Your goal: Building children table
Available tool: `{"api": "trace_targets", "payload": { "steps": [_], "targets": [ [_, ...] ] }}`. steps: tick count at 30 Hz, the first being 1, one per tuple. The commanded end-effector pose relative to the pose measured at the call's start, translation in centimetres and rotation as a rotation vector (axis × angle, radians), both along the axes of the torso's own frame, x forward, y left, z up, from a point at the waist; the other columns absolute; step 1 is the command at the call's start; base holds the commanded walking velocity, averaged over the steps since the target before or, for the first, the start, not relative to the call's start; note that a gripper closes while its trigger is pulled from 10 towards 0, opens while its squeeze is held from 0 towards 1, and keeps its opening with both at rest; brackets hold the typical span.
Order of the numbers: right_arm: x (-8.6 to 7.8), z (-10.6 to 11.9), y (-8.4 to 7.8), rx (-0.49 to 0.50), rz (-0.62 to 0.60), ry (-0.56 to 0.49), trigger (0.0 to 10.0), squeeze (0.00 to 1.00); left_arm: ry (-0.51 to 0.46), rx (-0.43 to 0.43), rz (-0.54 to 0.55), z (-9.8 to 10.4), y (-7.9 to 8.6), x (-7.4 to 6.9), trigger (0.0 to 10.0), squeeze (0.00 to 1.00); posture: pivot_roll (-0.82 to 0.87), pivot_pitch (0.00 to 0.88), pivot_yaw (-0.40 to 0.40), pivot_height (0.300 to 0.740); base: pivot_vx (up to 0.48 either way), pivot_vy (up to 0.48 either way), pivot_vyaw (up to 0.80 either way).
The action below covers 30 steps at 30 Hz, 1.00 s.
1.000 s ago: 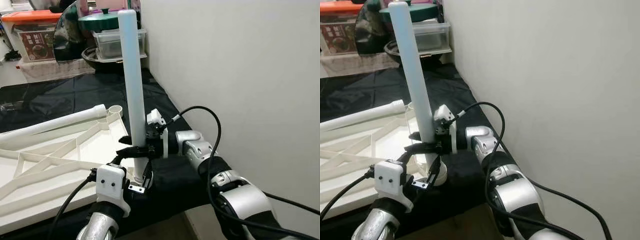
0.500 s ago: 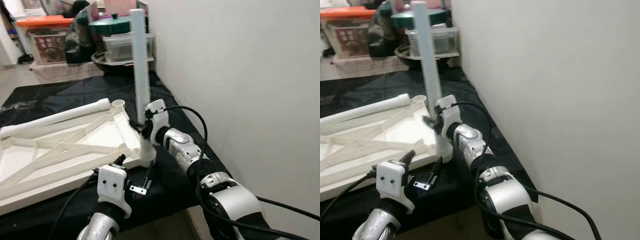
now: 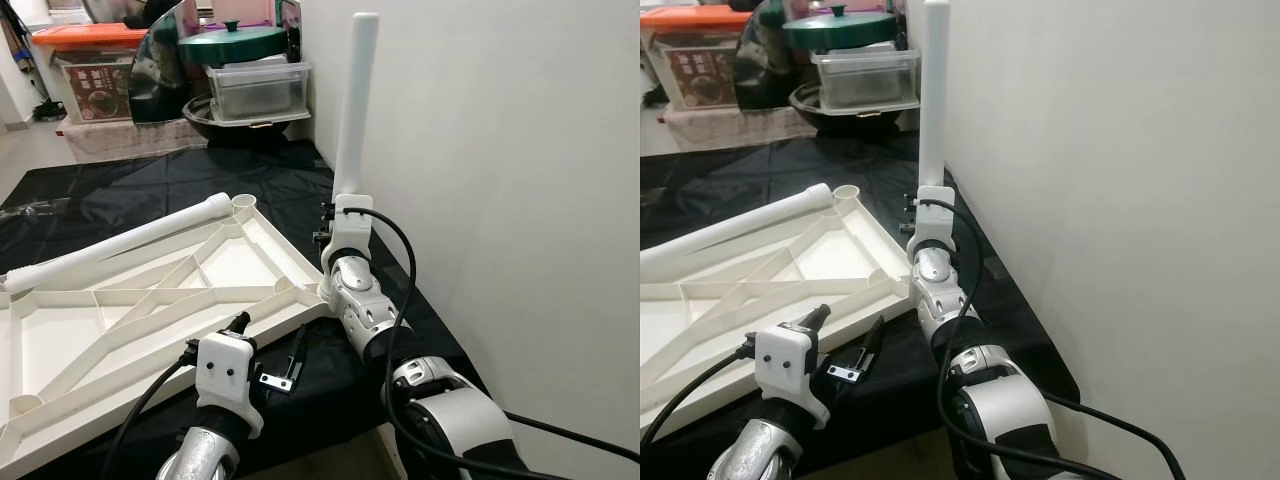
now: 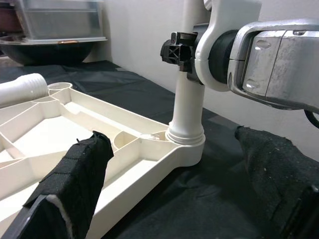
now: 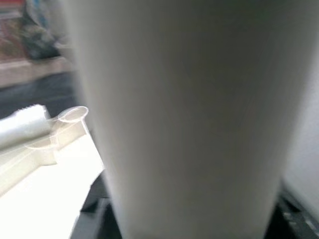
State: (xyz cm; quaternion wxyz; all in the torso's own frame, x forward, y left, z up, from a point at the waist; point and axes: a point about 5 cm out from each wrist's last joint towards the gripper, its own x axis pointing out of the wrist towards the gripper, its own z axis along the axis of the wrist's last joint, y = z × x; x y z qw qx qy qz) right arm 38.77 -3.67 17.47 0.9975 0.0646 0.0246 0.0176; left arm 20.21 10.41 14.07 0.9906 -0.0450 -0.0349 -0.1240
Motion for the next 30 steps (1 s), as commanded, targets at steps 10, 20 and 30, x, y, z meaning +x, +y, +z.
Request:
{"api": "trace_targets", "payload": {
  "steps": [10, 20, 30],
  "targets": [
    [-0.2, 0.4, 0.5, 0.118, 0.307, -0.085, 10.0, 0.00, 0.010, 0.008, 0.000, -0.4, 0.0, -0.1, 10.0, 0.00, 0.01, 0.000, -0.017, 0.740, 0.000, 0.000, 0.00],
    [-1.2, 1.1, -0.4, 0.056, 1.054, -0.072, 10.0, 0.00, 0.005, 0.006, -0.009, -0.2, -0.2, -0.1, 10.0, 0.00, 0.01, 0.000, -0.017, 0.740, 0.000, 0.000, 0.00],
    [-3.4, 0.8, 0.6, -0.021, 1.498, -0.028, 10.0, 0.00, 0.003, 0.000, -0.014, 0.1, -0.2, -0.2, 10.0, 0.00, 0.03, 0.000, -0.025, 0.740, 0.000, 0.000, 0.00]
  ]
}}
